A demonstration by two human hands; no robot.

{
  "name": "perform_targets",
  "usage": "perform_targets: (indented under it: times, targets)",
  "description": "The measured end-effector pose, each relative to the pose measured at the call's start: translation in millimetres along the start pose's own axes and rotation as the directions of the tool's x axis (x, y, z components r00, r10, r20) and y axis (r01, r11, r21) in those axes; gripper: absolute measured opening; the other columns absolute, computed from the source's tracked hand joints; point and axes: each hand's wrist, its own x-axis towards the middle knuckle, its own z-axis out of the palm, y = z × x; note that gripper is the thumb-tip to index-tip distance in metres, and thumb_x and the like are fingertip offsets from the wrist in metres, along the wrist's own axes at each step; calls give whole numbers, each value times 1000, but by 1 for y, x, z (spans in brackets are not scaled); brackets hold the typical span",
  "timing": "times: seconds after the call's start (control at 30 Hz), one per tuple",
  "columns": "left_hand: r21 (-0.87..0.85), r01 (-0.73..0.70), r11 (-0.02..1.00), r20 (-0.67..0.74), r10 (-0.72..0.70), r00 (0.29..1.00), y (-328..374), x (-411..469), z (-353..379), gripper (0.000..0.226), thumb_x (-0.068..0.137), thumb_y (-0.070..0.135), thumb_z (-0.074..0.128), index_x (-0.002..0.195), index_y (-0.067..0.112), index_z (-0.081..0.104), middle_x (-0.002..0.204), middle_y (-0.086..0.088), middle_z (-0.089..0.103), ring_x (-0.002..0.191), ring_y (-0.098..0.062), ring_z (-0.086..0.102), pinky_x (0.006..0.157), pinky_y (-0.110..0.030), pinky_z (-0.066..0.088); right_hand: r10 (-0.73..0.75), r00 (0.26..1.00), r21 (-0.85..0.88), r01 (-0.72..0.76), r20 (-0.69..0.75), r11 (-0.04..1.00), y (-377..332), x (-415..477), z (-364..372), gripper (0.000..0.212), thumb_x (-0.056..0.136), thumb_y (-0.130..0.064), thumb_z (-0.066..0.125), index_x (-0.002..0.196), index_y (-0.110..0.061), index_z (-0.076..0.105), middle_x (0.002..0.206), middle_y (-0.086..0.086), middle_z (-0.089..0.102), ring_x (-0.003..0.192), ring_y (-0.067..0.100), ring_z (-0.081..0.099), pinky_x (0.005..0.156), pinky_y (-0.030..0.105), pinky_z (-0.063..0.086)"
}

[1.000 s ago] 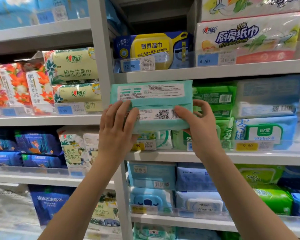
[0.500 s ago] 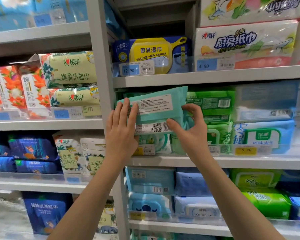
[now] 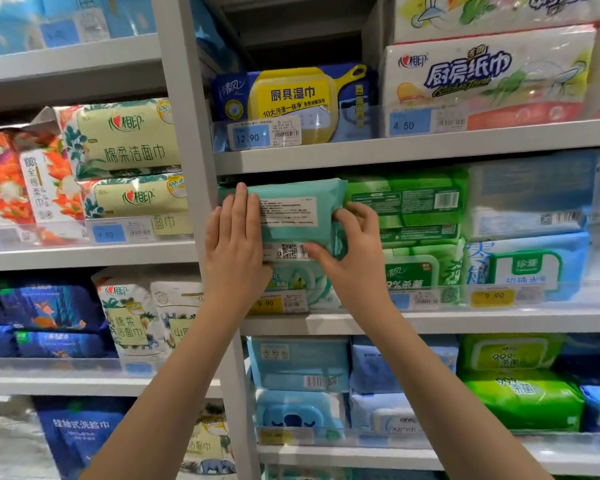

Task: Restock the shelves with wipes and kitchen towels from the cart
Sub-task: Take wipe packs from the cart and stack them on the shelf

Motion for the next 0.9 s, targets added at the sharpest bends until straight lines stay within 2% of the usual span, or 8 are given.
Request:
perform_targets:
  times: [0.07,0.17,0.3,0.5,0.67,0.77,0.83,0.9]
  targets:
    - [-16,-36,999,18,36,999,-1,4,-2,105,64,29,81,146,2,20,153,-19,27,140,-33,22,118,-39,3,-37,998,-118,30,-55,993,4,2,1,50,75,-31,79,111,-2,60,118,16,52,106,30,49,84,36,48]
    - [-49,-101,994,71,104,992,1,11,-5,114,61,45,84,146,11,18,154,-15,27,141,-35,24,115,-45,12,-120,987,-336,77,-107,939,8,9,2,51,72,-41,75,104,-3,63,105,15,62,92,35,55,72,41,49]
    - [-64,-93,994,107,100,989,5,23,-7,111,58,47,85,145,14,24,151,-13,34,137,-36,32,107,-52,29,-120,992,-450,85,-49,889,9,19,1,50,73,-44,77,103,-5,64,105,13,64,89,36,57,68,42,48]
    - [-78,-39,996,112,48,993,11,24,-6,103,58,44,85,141,17,31,144,-12,41,135,-34,35,102,-50,34,-130,991,-469,136,46,873,21,12,-14,53,78,-41,73,117,-8,61,130,20,52,116,40,50,91,51,45]
    - [-88,-3,996,83,11,996,14,24,-5,99,57,42,87,137,20,32,139,-10,45,130,-32,39,95,-49,39,-108,990,-514,141,94,846,26,16,-21,64,83,-63,42,124,-16,60,147,19,37,124,38,43,94,49,44]
    - [-79,25,997,97,-17,995,19,24,-4,98,57,40,86,136,20,30,138,-10,46,129,-32,39,92,-50,41,-117,986,-541,163,118,825,30,18,-28,63,89,-62,34,129,-19,56,153,18,29,125,37,41,95,46,42]
    - [-70,33,997,116,-25,993,19,25,-6,99,59,40,86,136,21,27,140,-10,44,130,-31,37,94,-50,40,-118,987,-554,161,114,817,32,21,-31,58,93,-54,35,134,-18,52,153,18,30,123,38,43,91,46,43]
    - [-72,25,997,140,-15,990,17,26,-9,102,61,49,83,139,22,25,144,-9,38,133,-31,31,98,-52,37,-111,989,-591,149,100,793,34,28,-33,56,91,-43,50,140,-16,46,153,17,31,117,40,46,85,46,45]
